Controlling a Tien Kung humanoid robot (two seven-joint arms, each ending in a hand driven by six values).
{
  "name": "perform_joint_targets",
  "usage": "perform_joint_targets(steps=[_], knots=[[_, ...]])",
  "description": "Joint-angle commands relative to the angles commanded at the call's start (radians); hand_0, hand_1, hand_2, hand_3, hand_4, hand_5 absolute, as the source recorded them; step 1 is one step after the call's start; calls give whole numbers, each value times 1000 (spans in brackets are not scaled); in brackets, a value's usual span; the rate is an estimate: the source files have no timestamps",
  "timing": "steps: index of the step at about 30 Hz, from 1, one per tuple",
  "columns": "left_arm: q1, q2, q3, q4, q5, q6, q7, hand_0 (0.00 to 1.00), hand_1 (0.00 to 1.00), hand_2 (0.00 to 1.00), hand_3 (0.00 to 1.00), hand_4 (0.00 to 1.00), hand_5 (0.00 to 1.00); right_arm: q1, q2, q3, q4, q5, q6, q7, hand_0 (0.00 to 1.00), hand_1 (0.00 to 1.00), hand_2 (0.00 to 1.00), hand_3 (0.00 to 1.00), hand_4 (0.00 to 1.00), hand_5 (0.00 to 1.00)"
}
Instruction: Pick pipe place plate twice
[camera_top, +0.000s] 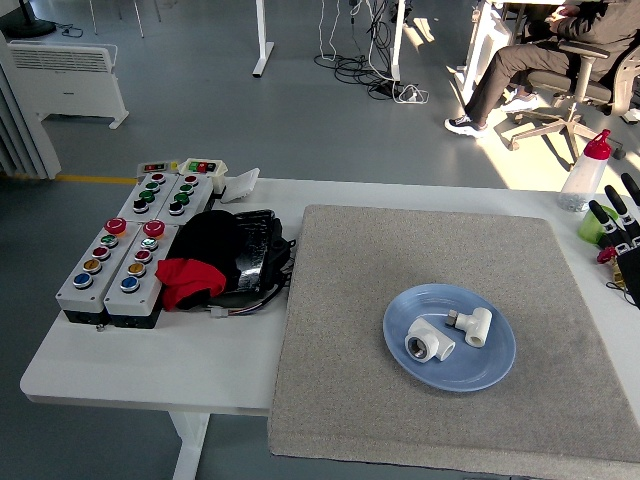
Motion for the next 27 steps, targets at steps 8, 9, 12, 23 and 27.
perform_joint_targets(steps=[8, 9, 12, 23, 27], knots=[[-5, 0, 2, 1, -4, 1, -4, 582, 576, 580, 464, 407, 998, -33, 0, 60, -22, 20, -50, 8, 839, 780, 847, 774, 486, 636], [-5, 0, 2, 1, -4, 1, -4, 582, 576, 580, 464, 407, 998, -37, 1, 65, -23, 18, -58, 10, 839, 780, 847, 774, 486, 636], [-8, 0, 3, 1, -3, 1, -4, 582, 576, 581, 464, 408, 998, -48, 4, 78, -29, 3, -89, 16, 824, 771, 844, 767, 489, 631], [-9, 0, 3, 2, -5, 2, -6, 582, 576, 581, 466, 407, 998, -68, 14, 102, -55, -31, -117, 9, 812, 762, 834, 757, 488, 625], [-9, 0, 2, 2, -4, 3, -7, 582, 576, 581, 466, 407, 998, -71, 13, 95, -55, -53, -138, -1, 812, 762, 834, 757, 488, 625]])
